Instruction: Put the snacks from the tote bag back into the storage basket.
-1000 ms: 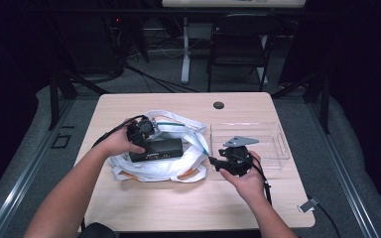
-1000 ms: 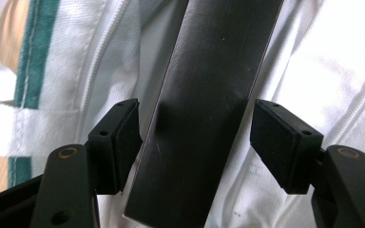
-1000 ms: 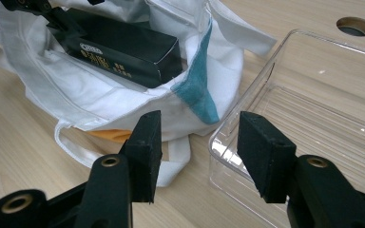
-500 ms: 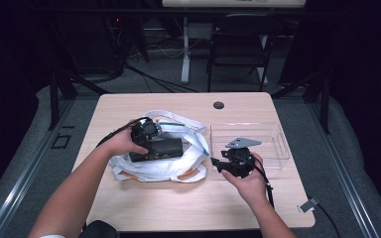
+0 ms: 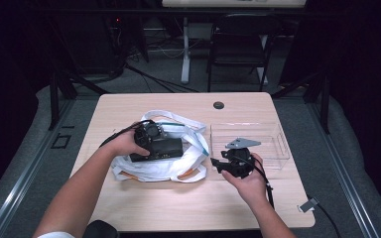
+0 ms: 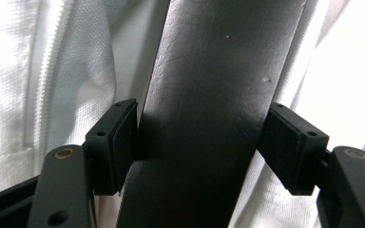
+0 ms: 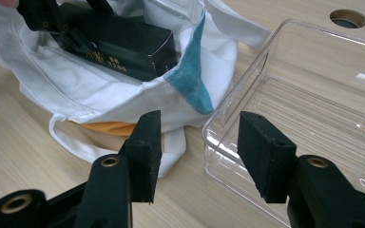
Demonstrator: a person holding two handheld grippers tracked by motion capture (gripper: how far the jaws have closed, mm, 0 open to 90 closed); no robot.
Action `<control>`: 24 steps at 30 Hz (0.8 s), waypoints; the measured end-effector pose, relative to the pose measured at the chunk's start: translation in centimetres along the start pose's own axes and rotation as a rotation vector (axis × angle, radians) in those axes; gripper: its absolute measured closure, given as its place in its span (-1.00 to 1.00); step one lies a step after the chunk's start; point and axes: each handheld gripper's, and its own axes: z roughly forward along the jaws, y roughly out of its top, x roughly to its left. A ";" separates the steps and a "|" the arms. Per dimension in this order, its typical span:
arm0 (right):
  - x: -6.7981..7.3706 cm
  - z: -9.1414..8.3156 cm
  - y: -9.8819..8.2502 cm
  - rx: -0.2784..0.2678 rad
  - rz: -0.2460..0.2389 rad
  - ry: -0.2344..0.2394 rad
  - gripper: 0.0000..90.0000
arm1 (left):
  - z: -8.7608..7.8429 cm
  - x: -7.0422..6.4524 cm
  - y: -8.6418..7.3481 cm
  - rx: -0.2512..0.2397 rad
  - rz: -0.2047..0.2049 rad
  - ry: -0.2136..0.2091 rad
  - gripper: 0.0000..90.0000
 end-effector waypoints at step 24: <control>0.1 0.1 0.0 0.003 -0.007 0.004 0.12 | 0.6 -0.3 -0.1 0.034 0.078 0.000 -0.20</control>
